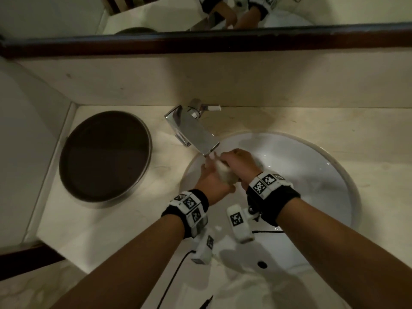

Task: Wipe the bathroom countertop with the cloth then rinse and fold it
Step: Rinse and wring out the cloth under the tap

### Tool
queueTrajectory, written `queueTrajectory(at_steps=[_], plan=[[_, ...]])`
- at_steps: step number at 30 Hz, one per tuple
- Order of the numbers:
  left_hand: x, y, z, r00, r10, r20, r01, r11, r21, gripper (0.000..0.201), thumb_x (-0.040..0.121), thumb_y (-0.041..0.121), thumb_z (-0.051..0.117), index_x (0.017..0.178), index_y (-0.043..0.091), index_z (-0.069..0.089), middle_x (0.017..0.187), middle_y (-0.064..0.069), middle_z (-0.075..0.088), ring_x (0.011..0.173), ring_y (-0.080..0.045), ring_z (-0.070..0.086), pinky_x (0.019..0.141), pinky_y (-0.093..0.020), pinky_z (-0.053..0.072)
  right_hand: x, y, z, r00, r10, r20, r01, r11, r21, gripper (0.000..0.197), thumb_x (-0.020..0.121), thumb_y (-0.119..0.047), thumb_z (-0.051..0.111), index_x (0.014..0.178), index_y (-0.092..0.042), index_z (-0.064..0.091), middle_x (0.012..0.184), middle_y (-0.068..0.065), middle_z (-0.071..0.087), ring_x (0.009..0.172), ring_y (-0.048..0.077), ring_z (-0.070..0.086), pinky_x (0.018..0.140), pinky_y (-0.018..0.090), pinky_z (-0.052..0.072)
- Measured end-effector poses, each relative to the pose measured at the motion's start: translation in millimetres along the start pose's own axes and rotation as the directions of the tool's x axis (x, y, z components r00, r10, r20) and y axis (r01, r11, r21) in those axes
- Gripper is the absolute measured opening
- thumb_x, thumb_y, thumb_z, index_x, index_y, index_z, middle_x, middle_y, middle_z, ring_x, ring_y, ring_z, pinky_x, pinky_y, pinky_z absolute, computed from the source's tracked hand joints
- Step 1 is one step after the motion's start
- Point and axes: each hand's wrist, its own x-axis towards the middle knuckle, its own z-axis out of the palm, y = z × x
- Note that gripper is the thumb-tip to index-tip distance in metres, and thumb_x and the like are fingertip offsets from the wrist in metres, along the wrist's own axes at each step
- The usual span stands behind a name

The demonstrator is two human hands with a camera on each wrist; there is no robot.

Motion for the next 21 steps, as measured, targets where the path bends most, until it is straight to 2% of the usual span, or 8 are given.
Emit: queueTrajectory(at_steps=[2,3,6,10,13,15,18,21], plan=[[2,-6,-8,0.998,-0.045,0.053,0.063,0.911,-0.408,0.056,0.071,-0.005,0.078,0.117,0.001,0.048,0.099,-0.011,0.061,0.086,-0.019,0.063,0.067,-0.023,0.053,-1,1,0,0.999,-0.025,0.034,0.024,1.0,0.019,0.011,0.078,-0.017,0.059,0.067,-0.019,0.058,0.07,0.0,0.058,0.072,0.021,0.055,0.076,0.04,0.051],[2,-8,-14,0.991,-0.101,0.087,0.132,0.845,-0.518,0.059,0.069,-0.002,0.08,0.12,0.0,0.048,0.093,-0.011,0.064,0.08,-0.019,0.066,0.065,-0.026,0.052,-1,2,-1,0.998,-0.034,0.044,0.032,0.998,0.052,0.02,0.079,-0.01,0.057,0.061,-0.02,0.057,0.062,-0.003,0.056,0.067,0.019,0.052,0.068,0.038,0.047],[0,-10,-27,0.947,-0.191,0.26,0.308,0.774,-0.553,0.05,0.067,0.012,0.081,0.112,0.013,0.06,0.099,-0.007,0.068,0.094,-0.021,0.066,0.077,-0.041,0.049,-3,4,0,0.994,-0.058,0.09,0.04,0.981,0.189,0.033,0.072,0.0,0.053,0.045,-0.019,0.052,0.05,-0.006,0.049,0.06,0.018,0.044,0.055,0.03,0.034],[4,-10,-24,0.949,-0.239,0.207,0.311,0.823,-0.476,0.038,0.076,-0.003,0.072,0.111,0.008,0.063,0.103,-0.015,0.07,0.094,-0.031,0.069,0.082,-0.046,0.058,-4,2,0,0.995,-0.045,0.092,0.019,0.963,0.271,0.014,0.072,-0.007,0.054,0.074,-0.014,0.065,0.074,0.006,0.063,0.072,0.022,0.054,0.061,0.03,0.042],[15,-10,-20,0.97,-0.212,0.117,0.235,0.94,-0.246,0.028,0.077,0.003,0.071,0.104,0.007,0.064,0.089,-0.012,0.067,0.074,-0.021,0.065,0.061,-0.031,0.056,-3,1,0,0.996,0.043,0.075,-0.064,0.947,0.314,0.031,0.073,-0.032,0.055,0.089,-0.009,0.067,0.09,0.015,0.067,0.086,0.026,0.059,0.078,0.037,0.045],[18,-5,-18,0.986,-0.142,0.088,0.139,0.989,0.041,0.023,0.076,0.015,0.07,0.099,0.016,0.064,0.092,-0.004,0.065,0.079,-0.017,0.062,0.064,-0.027,0.05,0,1,-2,0.99,0.135,0.047,-0.143,0.928,0.345,0.044,0.071,-0.04,0.056,0.094,-0.005,0.069,0.098,0.019,0.07,0.093,0.029,0.063,0.087,0.04,0.048],[16,3,-14,0.999,0.045,-0.004,-0.04,0.913,0.406,0.022,0.086,0.022,0.059,0.107,0.016,0.061,0.102,-0.003,0.064,0.092,-0.022,0.061,0.077,-0.029,0.047,5,-2,-10,0.979,0.203,-0.035,-0.179,0.921,0.345,0.037,0.081,-0.042,0.051,0.087,-0.01,0.067,0.102,0.017,0.069,0.096,0.031,0.063,0.093,0.048,0.05],[13,-8,-16,0.977,0.2,-0.074,-0.123,0.81,0.573,0.02,0.089,0.019,0.052,0.109,0.015,0.054,0.105,-0.006,0.062,0.098,-0.028,0.058,0.078,-0.027,0.041,9,-3,-25,0.965,0.261,0.005,-0.251,0.924,0.288,0.039,0.084,-0.048,0.05,0.101,-0.015,0.064,0.107,0.016,0.064,0.094,0.033,0.061,0.086,0.049,0.053]])
